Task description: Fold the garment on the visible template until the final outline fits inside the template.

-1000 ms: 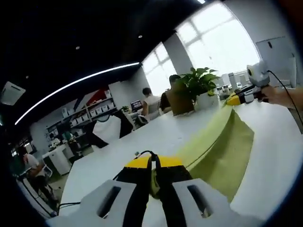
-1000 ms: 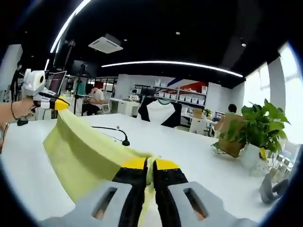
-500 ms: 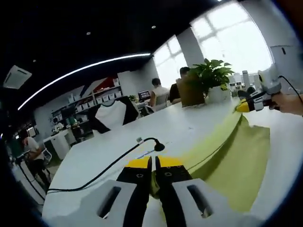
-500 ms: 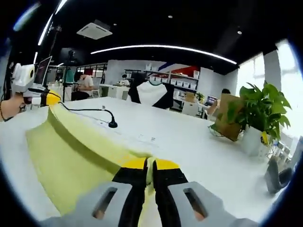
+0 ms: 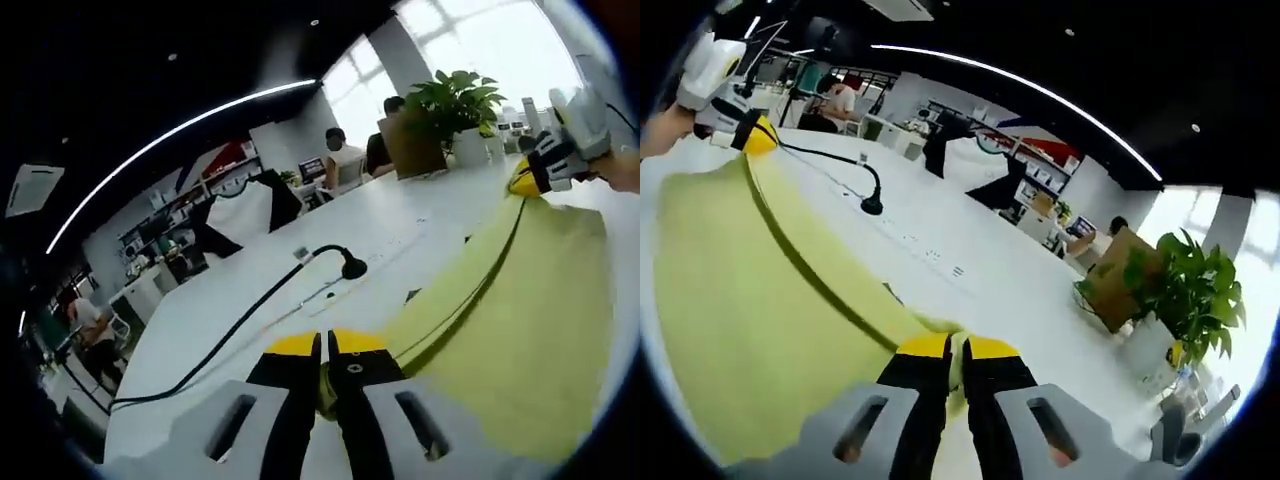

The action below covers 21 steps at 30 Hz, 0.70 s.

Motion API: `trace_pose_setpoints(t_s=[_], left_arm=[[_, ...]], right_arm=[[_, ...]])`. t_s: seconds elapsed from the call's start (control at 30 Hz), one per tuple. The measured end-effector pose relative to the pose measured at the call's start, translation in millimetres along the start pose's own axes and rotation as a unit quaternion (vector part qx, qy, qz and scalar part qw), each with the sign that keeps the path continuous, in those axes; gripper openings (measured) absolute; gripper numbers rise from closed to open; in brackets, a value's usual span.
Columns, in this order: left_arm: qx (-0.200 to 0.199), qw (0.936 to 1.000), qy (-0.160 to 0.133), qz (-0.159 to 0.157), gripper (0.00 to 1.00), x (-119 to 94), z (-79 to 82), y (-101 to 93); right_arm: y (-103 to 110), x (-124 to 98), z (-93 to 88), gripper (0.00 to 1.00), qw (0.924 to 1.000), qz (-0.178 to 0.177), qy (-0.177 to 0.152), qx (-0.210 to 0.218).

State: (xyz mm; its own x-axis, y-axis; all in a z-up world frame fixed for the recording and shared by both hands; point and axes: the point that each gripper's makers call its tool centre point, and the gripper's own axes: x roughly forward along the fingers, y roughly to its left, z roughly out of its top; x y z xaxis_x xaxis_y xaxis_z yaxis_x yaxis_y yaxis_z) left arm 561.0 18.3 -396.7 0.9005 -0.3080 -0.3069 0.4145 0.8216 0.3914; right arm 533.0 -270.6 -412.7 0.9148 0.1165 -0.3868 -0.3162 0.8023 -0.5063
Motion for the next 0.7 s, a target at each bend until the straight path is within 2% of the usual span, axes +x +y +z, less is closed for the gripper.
trace_pose_setpoints(t_s=[0.07,0.13,0.23,0.47,0.57,0.7], left_arm=[[-0.012,0.9999,0.007,-0.004,0.04,6,-3.4,-1.7],[-0.011,0.9998,0.013,-0.006,0.04,7,-7.1,-5.4],[0.025,0.9993,0.029,-0.008,0.04,9,-15.9,-11.5],[-0.008,0.9989,0.044,-0.011,0.04,12,-36.8,-17.7],[0.003,0.9986,0.05,-0.015,0.04,12,-43.4,-22.0],[0.001,0.9986,0.051,-0.017,0.04,11,-44.6,-23.6]], right_arm=[[0,4,-9.7,0.01,0.9997,-0.004,0.016,0.019],[4,9,-16.5,0.01,0.9996,-0.002,0.023,0.015],[8,14,-22.2,0.01,0.9993,0.0,0.036,0.004],[14,16,-31.2,0.01,0.9982,0.022,0.055,-0.006],[14,14,-31.8,0.01,0.9973,0.039,0.058,0.023],[13,18,-37.2,0.01,0.9967,0.052,0.048,0.039]])
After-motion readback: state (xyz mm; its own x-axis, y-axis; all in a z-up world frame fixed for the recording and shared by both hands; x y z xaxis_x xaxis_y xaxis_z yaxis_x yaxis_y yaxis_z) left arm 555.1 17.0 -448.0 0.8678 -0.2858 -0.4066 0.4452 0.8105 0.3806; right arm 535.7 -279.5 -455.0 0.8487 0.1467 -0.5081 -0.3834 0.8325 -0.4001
